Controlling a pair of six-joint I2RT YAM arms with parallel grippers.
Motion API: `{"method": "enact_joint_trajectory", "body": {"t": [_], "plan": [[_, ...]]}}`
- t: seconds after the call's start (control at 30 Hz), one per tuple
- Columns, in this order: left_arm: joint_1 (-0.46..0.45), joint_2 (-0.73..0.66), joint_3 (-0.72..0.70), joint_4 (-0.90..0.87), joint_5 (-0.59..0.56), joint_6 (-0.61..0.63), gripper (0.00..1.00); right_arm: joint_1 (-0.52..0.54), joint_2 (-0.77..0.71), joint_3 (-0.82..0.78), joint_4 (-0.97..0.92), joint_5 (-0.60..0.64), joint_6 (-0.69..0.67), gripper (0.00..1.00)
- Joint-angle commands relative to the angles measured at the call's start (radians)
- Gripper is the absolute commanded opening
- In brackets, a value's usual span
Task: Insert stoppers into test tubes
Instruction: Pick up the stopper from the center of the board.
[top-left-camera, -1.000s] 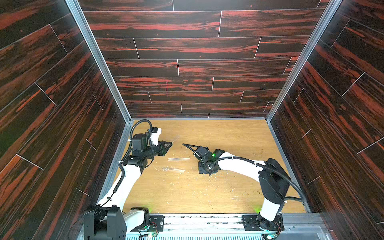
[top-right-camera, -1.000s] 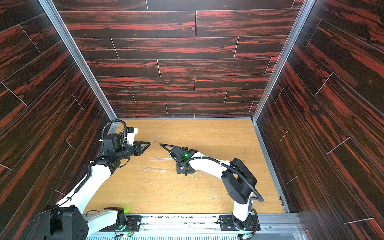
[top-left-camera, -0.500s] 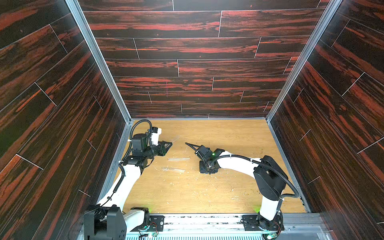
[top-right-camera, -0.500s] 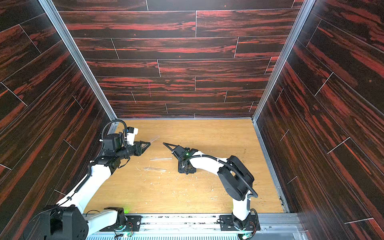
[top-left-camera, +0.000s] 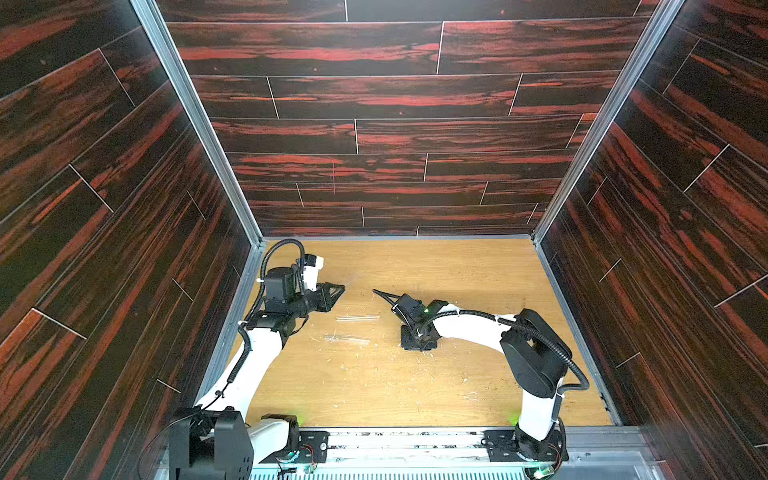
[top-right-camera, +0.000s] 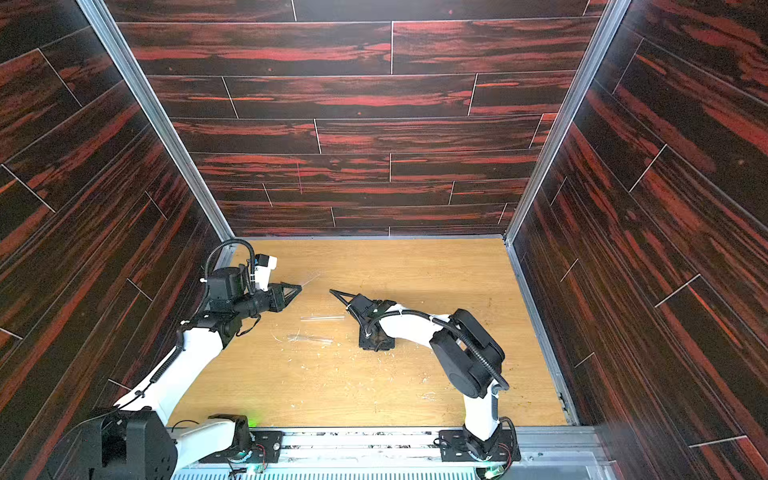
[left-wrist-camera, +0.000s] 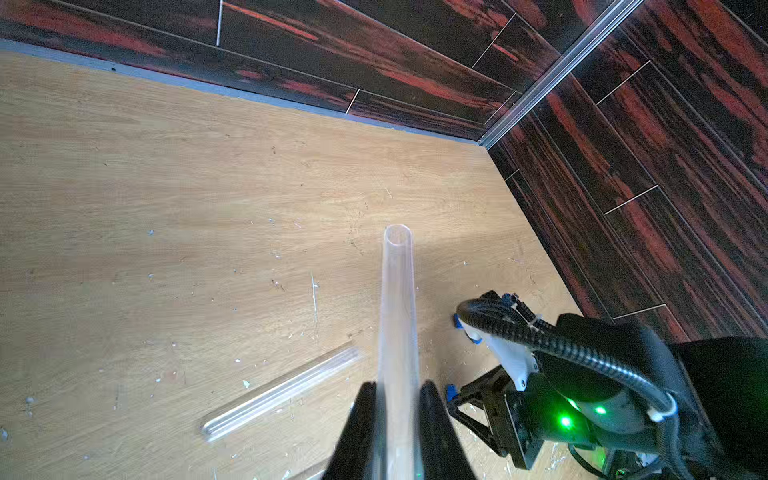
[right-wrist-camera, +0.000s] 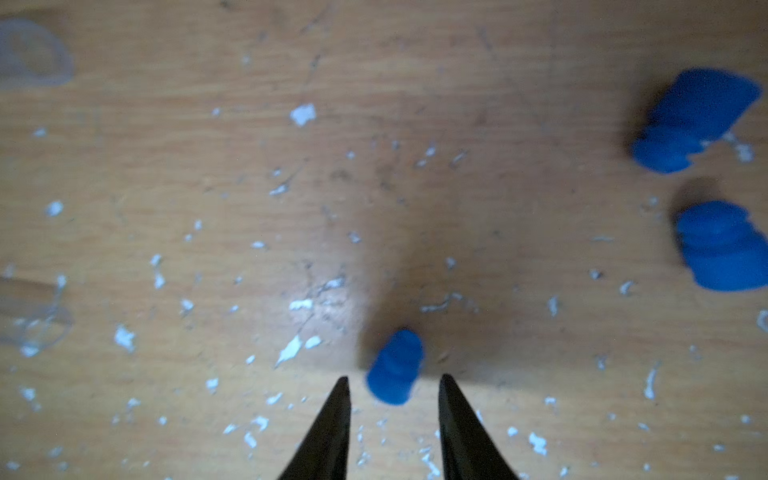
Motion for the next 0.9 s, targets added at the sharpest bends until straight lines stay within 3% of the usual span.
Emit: {"method": "enact_joint_trajectory", "body": {"t": [0.0,0.87], "plan": [[0.006,0.001,0.008,0.006,0.005,0.009,0.09,-0.005,0.026,-0.012,-0.017,0.015,0.012,0.36],[0.015,-0.012,0.001,0.000,0.001,0.022,0.09,-0.011,0.045,0.001,-0.023,0.018,-0.070,0.34]]}}
